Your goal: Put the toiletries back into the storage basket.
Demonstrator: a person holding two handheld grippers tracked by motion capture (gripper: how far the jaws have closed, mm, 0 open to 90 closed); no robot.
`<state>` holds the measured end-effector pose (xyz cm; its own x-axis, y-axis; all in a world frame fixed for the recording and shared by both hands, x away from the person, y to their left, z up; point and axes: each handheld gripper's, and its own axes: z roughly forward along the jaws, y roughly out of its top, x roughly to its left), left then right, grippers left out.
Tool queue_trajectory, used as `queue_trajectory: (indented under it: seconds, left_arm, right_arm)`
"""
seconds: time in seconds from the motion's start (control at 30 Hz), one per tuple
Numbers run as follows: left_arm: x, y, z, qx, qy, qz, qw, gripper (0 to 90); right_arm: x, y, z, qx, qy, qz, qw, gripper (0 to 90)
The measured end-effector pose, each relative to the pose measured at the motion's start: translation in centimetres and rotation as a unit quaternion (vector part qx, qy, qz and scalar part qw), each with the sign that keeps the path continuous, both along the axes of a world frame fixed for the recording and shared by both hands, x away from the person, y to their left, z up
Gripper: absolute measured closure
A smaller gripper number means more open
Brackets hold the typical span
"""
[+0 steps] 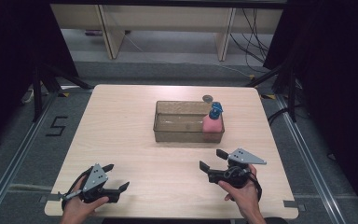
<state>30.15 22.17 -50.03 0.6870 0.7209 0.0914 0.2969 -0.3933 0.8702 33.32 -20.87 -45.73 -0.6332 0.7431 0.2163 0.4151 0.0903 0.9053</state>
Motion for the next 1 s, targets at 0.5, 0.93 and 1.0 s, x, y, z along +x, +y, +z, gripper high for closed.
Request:
queue_trajectory:
  seconds: [0.5, 0.93, 1.0]
  left_arm:
    - [0.0, 0.0, 0.0, 0.004, -0.002, -0.003, 1.0, 14.9]
    - [0.1, 0.0, 0.0, 0.002, -0.002, -0.007, 1.0, 14.9]
    - [0.1, 0.0, 0.0, 0.003, -0.002, -0.007, 1.0, 14.9]
  right_arm:
    - [-0.8, -0.1, -0.3, -0.008, -0.001, 0.007, 0.9999, 15.7]
    - [-1.7, 0.1, -0.5, -0.004, 0.006, 0.012, 0.9999, 15.7]
    - [-2.0, 0.2, -0.4, 0.002, 0.02, 0.01, 0.9998, 15.7]
